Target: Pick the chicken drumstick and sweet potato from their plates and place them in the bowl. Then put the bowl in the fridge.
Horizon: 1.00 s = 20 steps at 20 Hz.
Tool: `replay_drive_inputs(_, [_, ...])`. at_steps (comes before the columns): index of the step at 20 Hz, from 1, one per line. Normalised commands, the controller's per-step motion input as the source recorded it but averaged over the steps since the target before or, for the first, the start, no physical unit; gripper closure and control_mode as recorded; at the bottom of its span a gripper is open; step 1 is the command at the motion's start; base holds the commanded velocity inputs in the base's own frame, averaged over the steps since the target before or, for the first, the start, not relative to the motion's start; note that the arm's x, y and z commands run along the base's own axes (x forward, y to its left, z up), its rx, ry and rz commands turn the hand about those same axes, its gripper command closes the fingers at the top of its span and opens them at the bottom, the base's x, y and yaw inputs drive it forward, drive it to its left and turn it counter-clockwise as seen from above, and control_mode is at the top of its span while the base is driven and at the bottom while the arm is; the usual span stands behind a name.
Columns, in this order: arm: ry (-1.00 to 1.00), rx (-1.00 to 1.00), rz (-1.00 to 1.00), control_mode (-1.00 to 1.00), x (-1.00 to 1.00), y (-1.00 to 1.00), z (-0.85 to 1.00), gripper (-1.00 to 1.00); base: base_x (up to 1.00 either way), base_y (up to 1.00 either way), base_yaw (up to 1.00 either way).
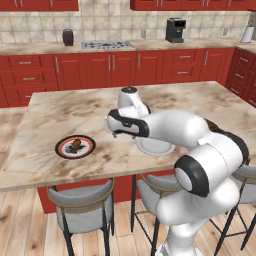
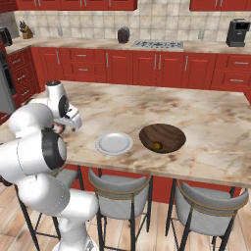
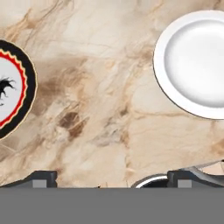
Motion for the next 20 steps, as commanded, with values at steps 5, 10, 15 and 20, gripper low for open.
replay_drive_inputs(5, [-0.01, 0.05, 0.0, -1.0, 0.13, 0.69, 0.01, -1.0, 0.0, 0.0, 0.0])
replay_drive_inputs(10, [0.0, 0.01, 0.0, -1.0, 0.17, 0.66, 0.01, -1.0, 0.0, 0.0, 0.0])
replay_drive_inputs(15, [0.0, 0.0, 0.01, -1.0, 0.23, 0.58, 0.0, -1.0, 0.0, 0.0, 0.0])
replay_drive_inputs(20, [0.0, 0.0, 0.0, -1.0, 0.22, 0.49, -0.02, -1.0, 0.0, 0.0, 0.0])
